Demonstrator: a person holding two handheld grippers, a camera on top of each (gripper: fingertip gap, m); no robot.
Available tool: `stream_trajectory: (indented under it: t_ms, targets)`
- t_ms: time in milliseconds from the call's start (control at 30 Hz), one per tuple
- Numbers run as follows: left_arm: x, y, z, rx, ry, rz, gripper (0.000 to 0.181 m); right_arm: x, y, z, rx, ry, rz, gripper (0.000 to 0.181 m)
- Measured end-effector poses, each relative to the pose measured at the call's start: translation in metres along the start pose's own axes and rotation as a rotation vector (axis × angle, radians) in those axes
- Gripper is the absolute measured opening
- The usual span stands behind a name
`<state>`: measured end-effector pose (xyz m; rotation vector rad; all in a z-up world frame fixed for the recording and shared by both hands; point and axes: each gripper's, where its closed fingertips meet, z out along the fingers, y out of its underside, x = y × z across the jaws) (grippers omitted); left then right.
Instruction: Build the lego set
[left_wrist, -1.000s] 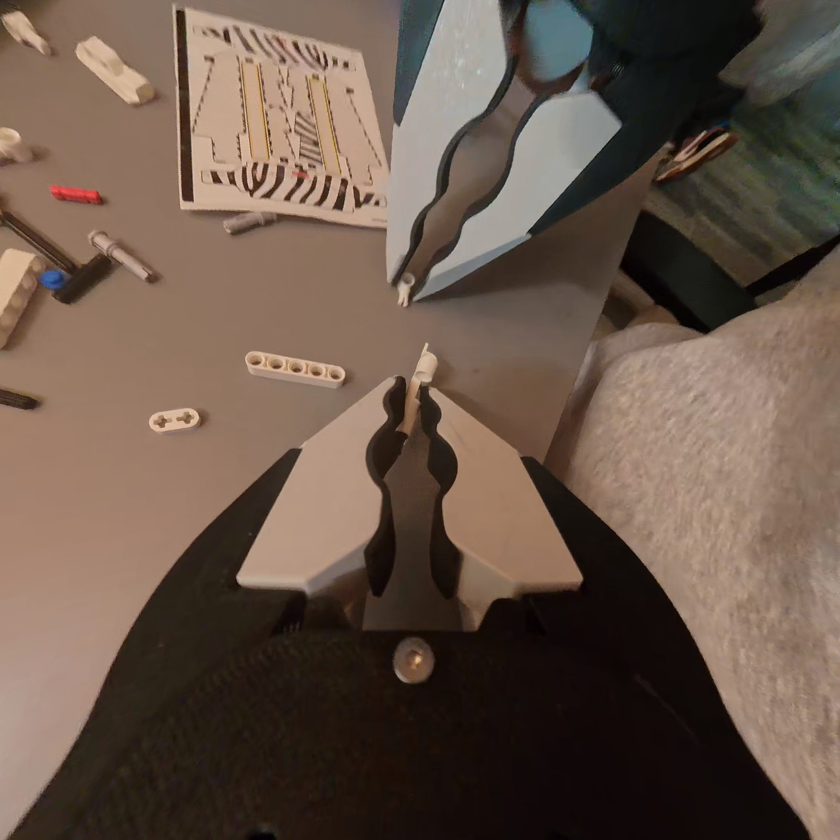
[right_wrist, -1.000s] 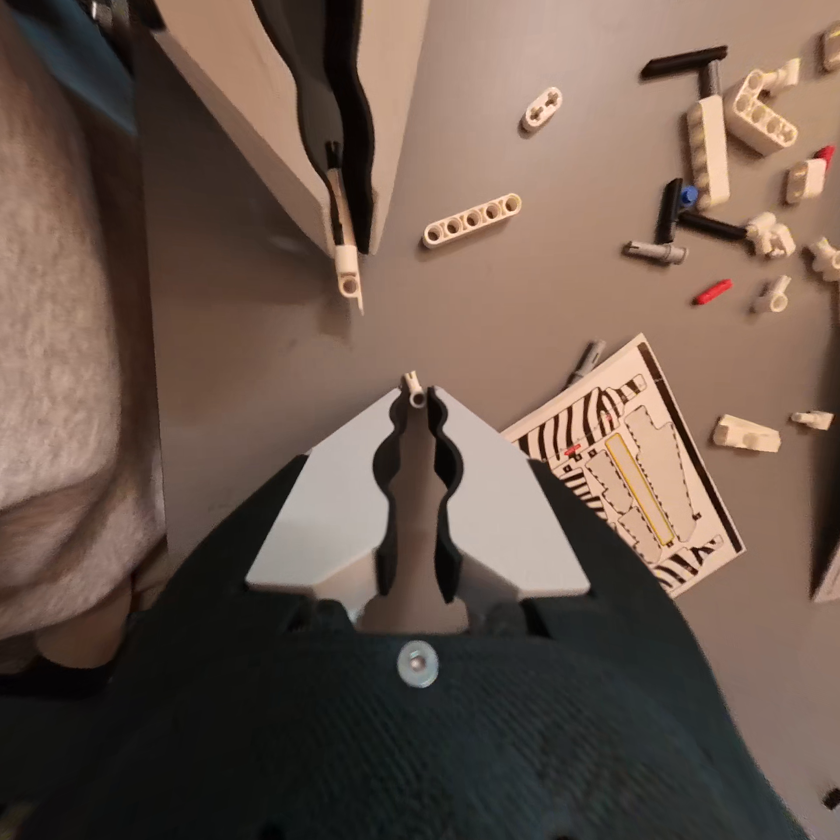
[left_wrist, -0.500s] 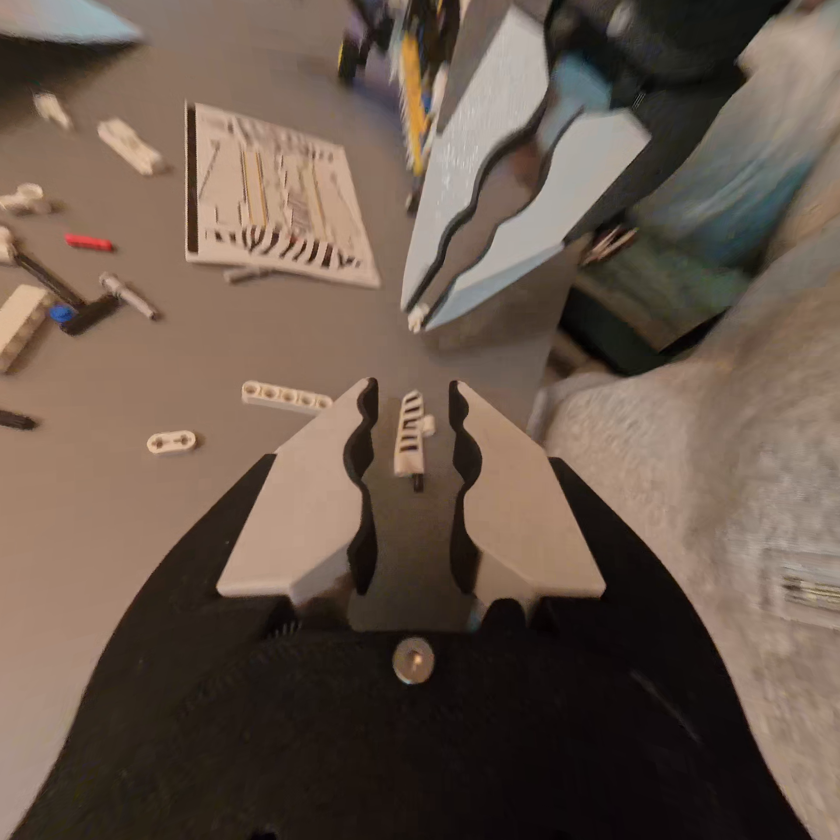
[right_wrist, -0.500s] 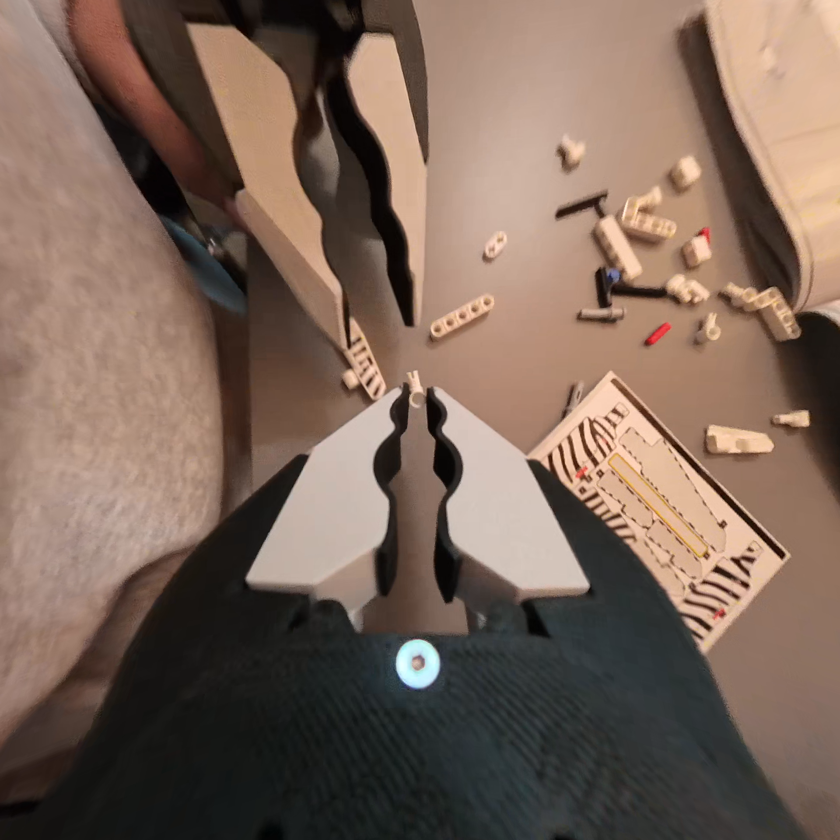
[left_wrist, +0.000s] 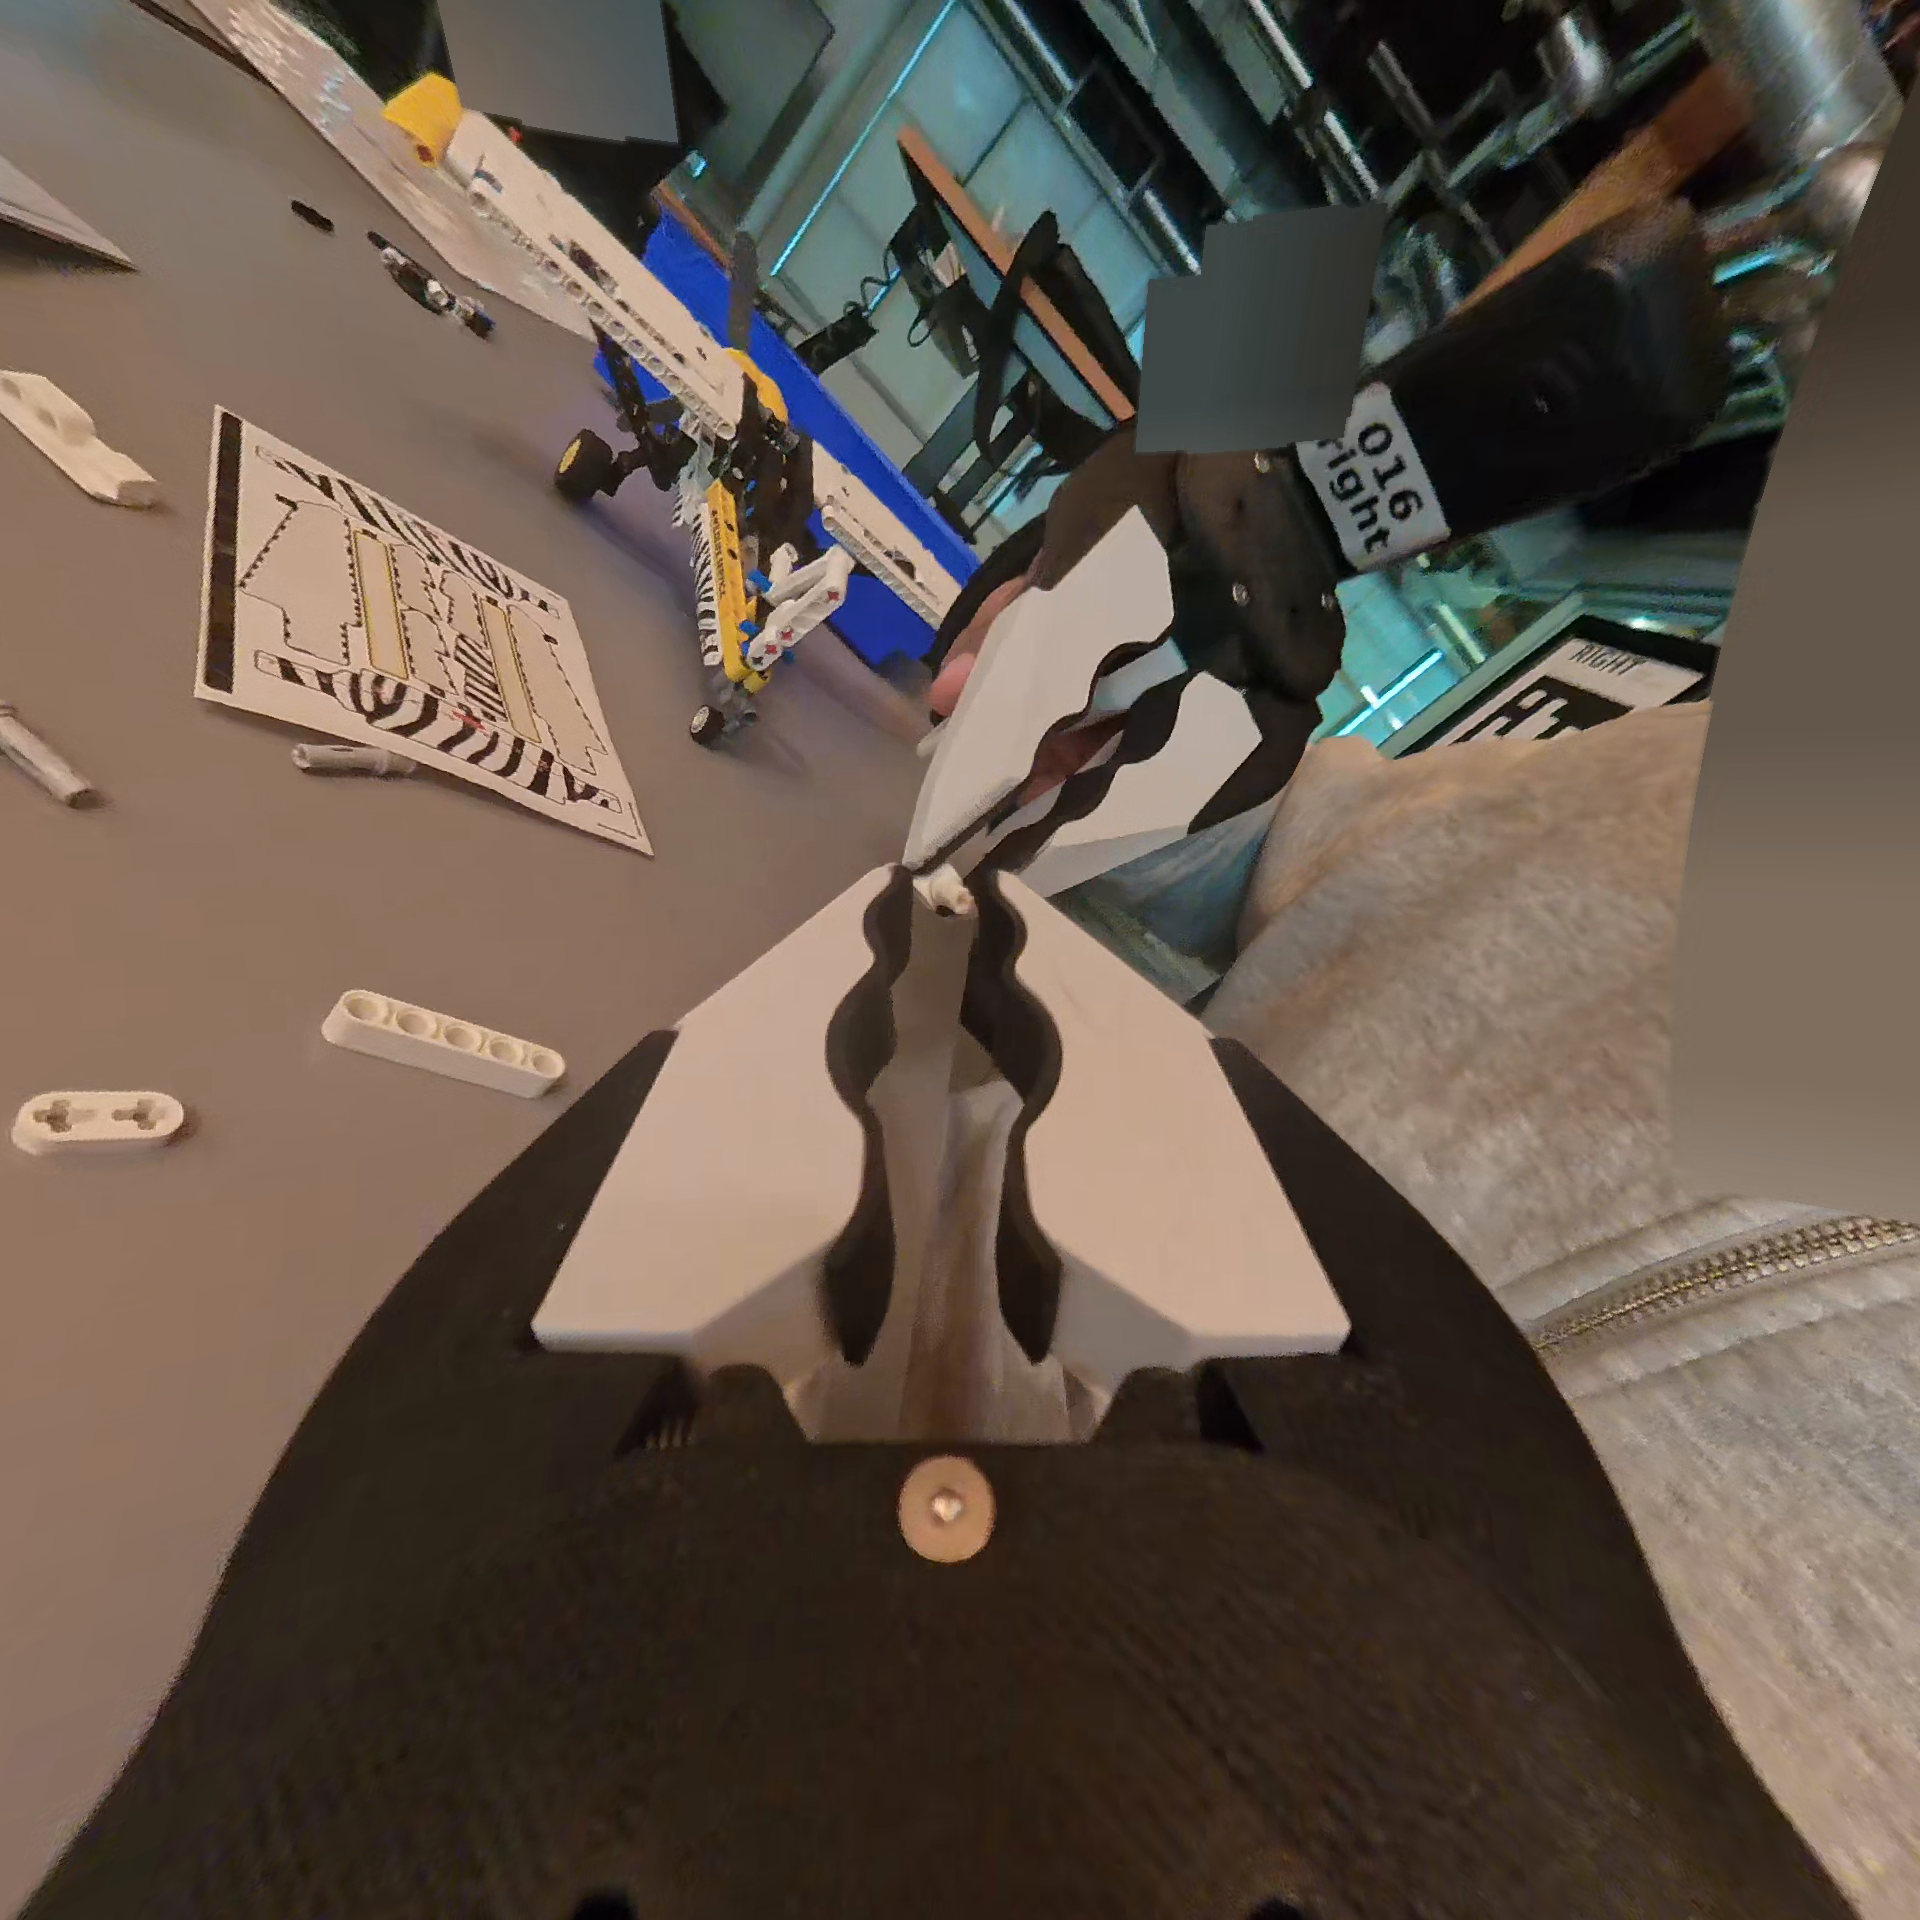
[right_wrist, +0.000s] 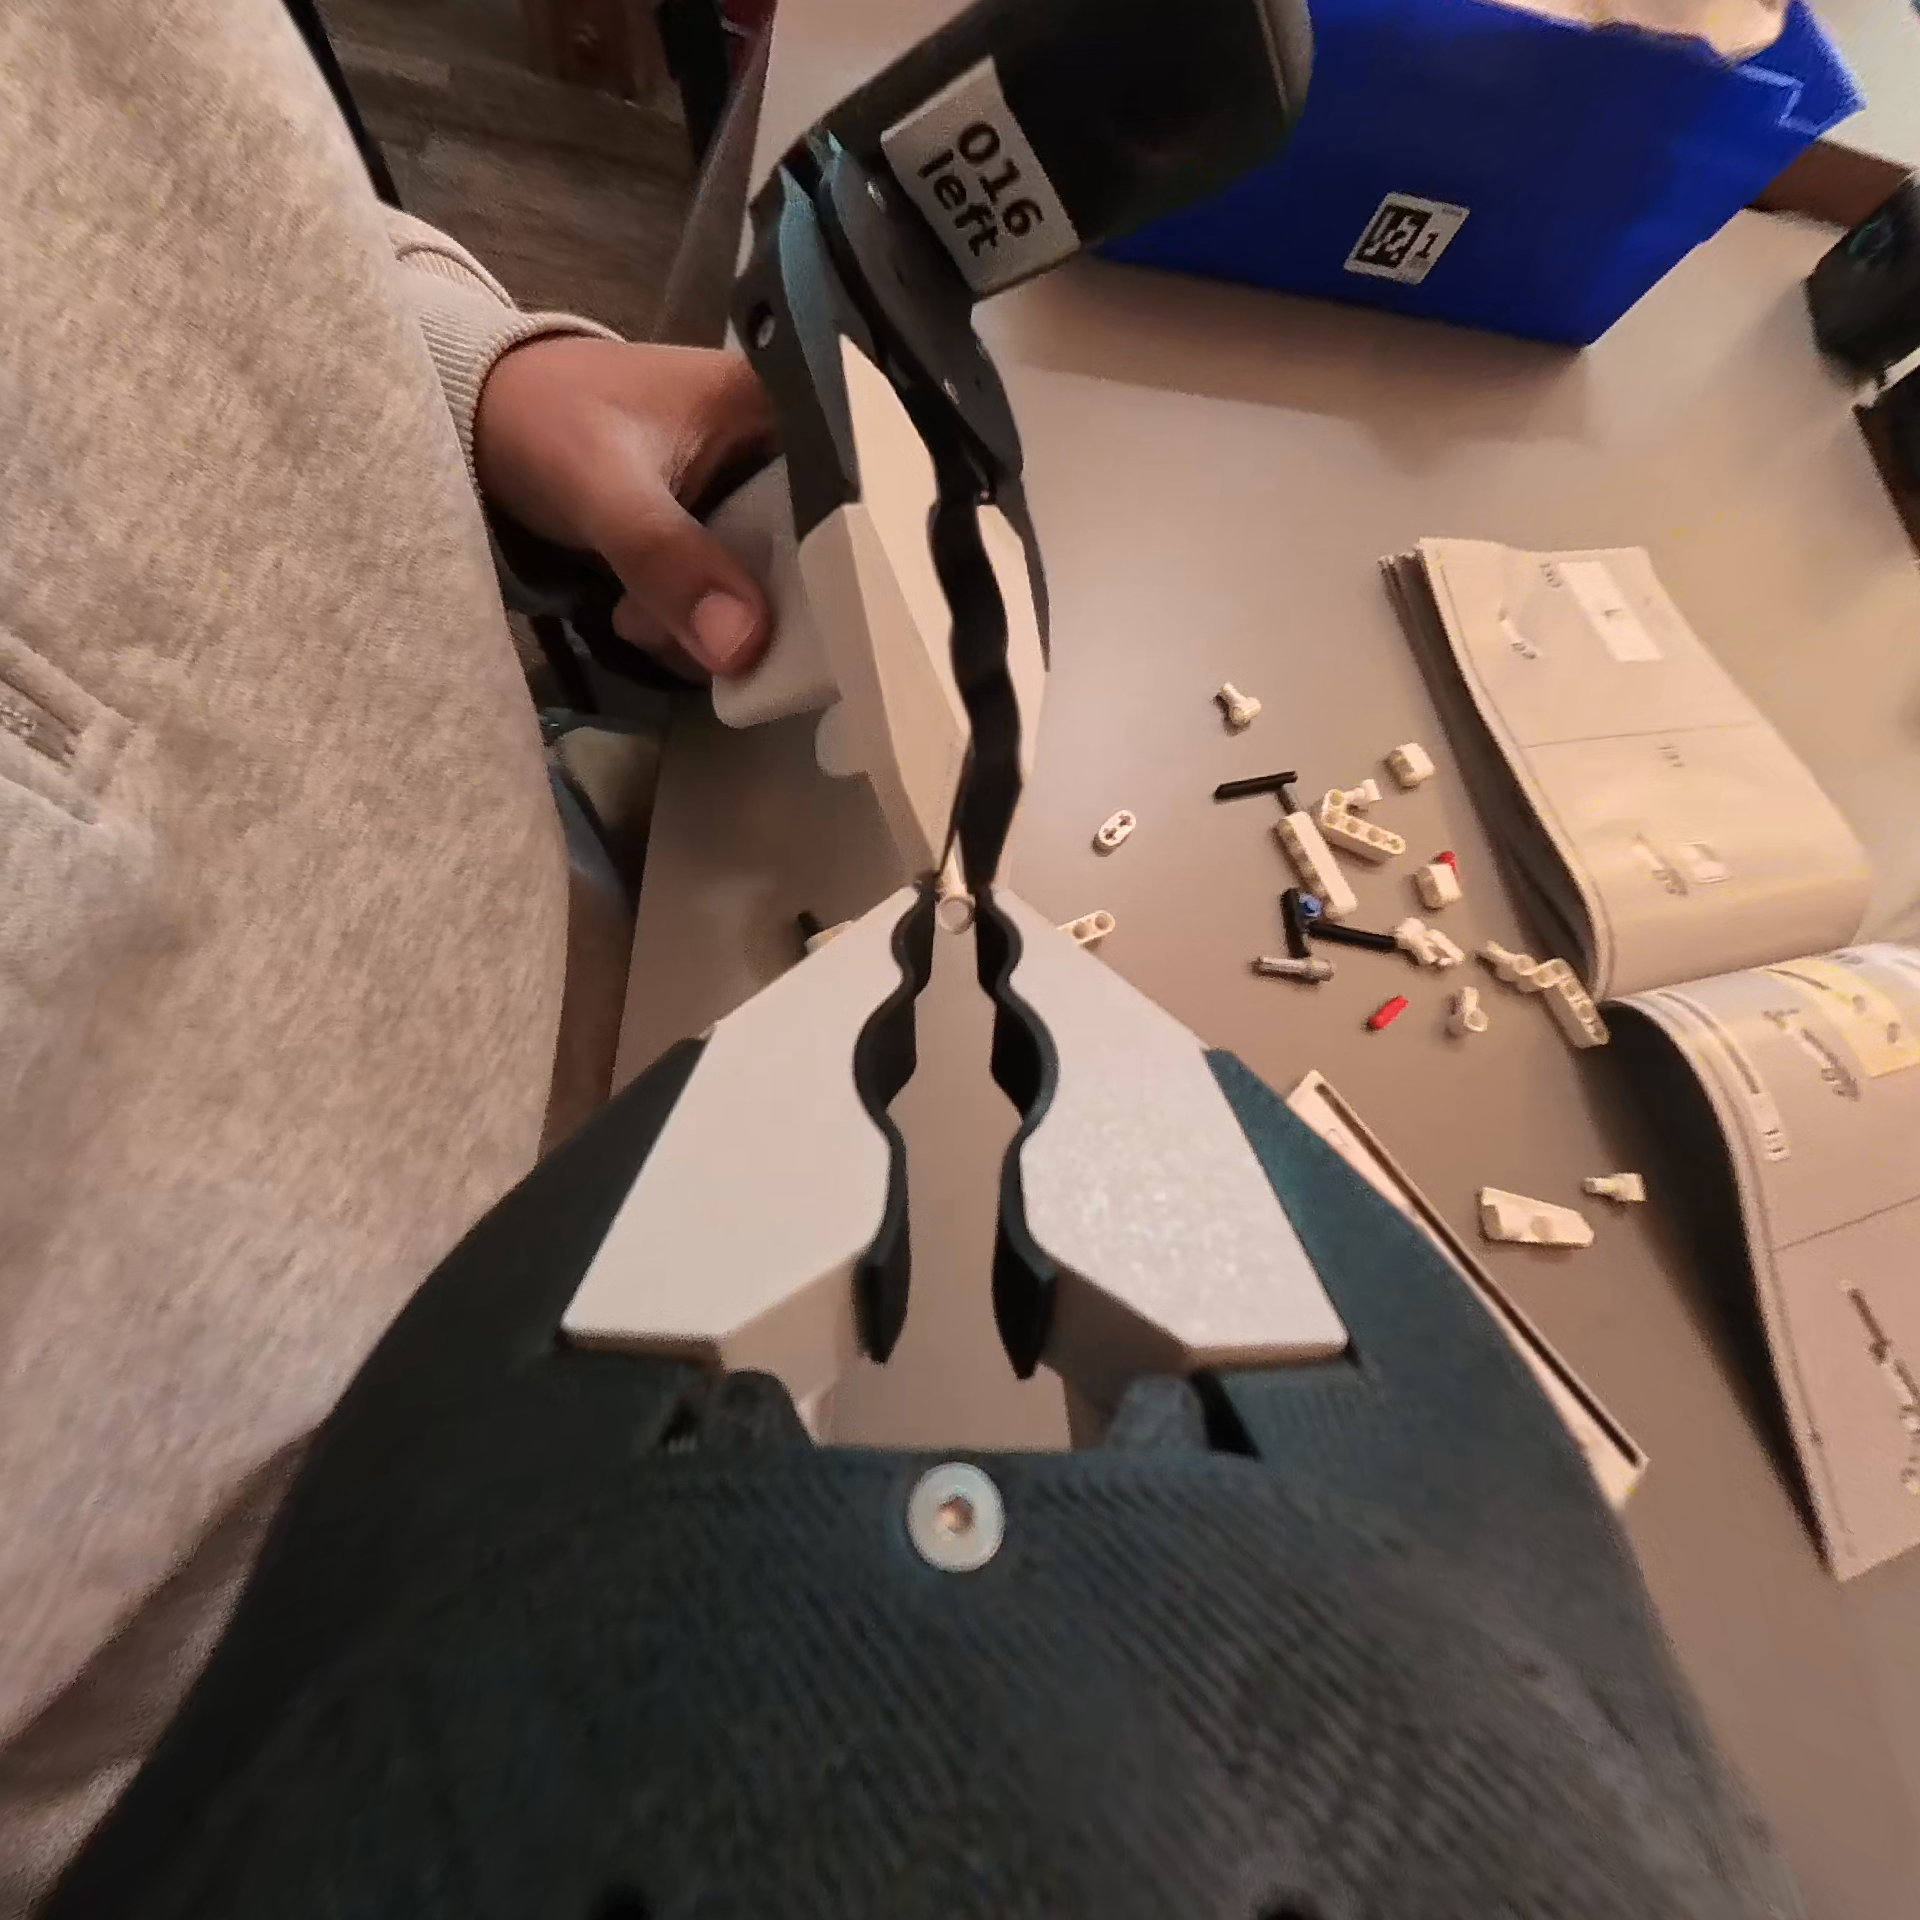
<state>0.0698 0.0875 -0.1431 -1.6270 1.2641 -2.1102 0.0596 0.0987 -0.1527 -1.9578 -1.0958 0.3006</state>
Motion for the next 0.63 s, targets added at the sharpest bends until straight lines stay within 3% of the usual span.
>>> stream_trajectory:
  t_ms: [67,433,633]
  targets:
    - [0.002,-0.003,-0.002,0.023,0.029,-0.034,0.004,0.001,-0.003,-0.001,0.007,0.032,-0.037,0.006]
    - [0.026,-0.014,-0.01,0.104,0.31,-0.237,0.002,-0.006,-0.025,-0.012,0.143,0.011,-0.074,0.011]
    - [0.029,-0.013,-0.01,0.106,0.365,-0.279,0.002,-0.008,-0.027,-0.015,0.153,0.022,-0.128,0.007]
